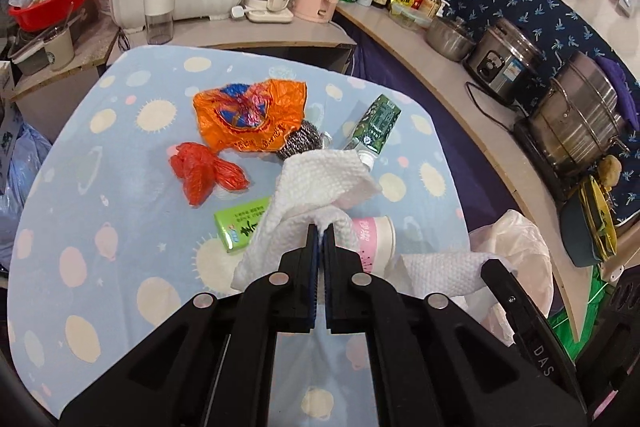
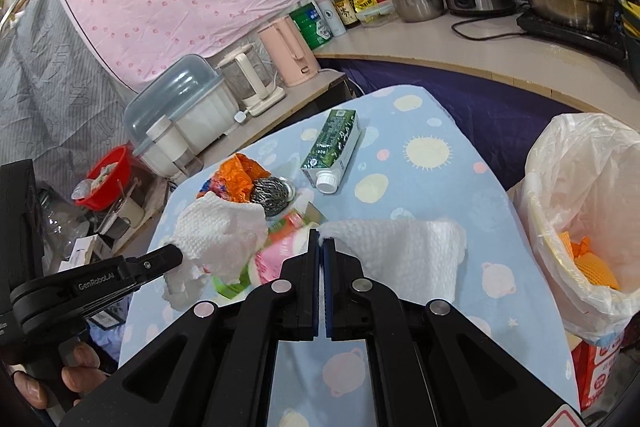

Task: Collect trash
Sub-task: 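Carry both held tissues over the trash bin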

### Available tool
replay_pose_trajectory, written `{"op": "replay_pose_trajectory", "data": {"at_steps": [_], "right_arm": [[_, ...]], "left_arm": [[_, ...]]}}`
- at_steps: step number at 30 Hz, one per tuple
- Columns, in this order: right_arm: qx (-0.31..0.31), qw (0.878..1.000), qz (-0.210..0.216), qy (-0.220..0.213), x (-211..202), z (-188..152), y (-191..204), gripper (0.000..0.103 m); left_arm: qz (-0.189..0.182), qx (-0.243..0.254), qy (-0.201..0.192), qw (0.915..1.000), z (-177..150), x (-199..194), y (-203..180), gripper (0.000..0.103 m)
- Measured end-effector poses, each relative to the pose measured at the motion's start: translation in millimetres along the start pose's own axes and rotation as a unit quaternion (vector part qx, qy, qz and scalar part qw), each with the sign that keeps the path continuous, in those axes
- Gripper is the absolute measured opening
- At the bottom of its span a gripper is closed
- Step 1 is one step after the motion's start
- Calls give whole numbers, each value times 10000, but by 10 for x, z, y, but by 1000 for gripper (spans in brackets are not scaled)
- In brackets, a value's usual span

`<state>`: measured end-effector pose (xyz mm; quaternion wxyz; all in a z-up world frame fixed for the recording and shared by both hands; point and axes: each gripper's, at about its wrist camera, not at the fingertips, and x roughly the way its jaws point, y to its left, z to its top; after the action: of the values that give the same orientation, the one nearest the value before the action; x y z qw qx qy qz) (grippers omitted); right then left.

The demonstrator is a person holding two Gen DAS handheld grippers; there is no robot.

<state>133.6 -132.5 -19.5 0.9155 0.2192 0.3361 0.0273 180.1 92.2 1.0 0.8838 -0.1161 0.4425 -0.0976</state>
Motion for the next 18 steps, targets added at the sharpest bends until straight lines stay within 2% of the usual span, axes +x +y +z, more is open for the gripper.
{"op": "replay_pose_trajectory", "data": {"at_steps": [8,18], "right_arm": [[-54,9996,60,-282,-343,13,40,2],[50,9983,-9,-582,-692,24,-124,2]], "left_arm": [[-113,93,-287,9995,-7,-356,-99,2],[-305,429,-399,9978,-125,-558,-445,2]]}}
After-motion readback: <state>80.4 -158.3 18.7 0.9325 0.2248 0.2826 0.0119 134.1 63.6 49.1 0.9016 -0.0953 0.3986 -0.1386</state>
